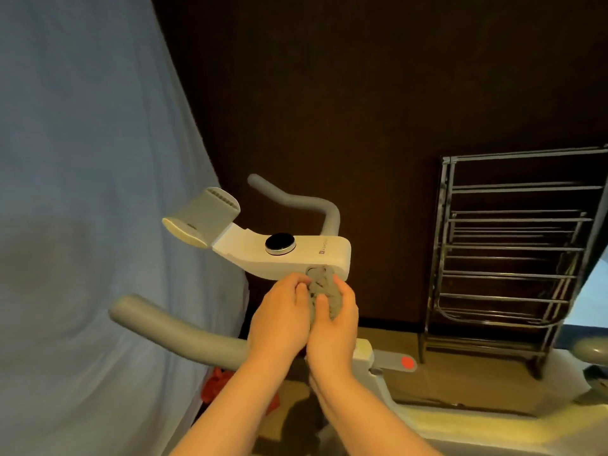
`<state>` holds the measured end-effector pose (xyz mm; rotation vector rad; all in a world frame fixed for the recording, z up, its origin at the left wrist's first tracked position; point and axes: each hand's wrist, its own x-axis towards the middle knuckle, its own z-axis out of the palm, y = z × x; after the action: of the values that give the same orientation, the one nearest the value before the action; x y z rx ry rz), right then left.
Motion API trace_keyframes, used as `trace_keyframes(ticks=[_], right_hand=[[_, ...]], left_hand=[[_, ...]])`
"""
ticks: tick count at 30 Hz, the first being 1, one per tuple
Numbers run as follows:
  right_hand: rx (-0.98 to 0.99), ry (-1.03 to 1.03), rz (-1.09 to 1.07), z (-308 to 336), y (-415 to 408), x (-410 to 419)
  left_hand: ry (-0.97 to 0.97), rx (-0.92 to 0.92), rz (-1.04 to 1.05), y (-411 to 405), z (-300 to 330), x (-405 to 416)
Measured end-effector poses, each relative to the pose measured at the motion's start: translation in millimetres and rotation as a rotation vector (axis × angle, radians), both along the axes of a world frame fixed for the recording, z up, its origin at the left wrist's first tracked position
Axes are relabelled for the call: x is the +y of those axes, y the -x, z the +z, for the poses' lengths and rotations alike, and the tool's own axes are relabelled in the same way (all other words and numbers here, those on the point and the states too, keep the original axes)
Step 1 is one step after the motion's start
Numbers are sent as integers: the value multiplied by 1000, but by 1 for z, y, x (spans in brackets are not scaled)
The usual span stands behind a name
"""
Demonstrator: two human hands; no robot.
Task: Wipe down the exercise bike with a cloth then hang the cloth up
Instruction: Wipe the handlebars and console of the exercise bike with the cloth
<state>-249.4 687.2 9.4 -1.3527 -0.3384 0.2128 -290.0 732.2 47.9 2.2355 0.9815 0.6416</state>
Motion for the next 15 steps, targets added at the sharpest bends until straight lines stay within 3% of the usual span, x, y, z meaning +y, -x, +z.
trace_keyframes(ticks=[3, 6, 11, 15], right_hand=[[-128, 91, 59, -3, -15, 2], [-431, 80, 212, -16, -7, -16], [-867, 372, 411, -6, -76, -2], [-1076, 379, 464, -1, -96, -5]], left_hand=[[-180, 100, 78, 3, 1, -12], [-350, 184, 190, 5, -3, -19], [-414, 276, 315, -2, -5, -17], [-427, 305, 363, -2, -6, -18]])
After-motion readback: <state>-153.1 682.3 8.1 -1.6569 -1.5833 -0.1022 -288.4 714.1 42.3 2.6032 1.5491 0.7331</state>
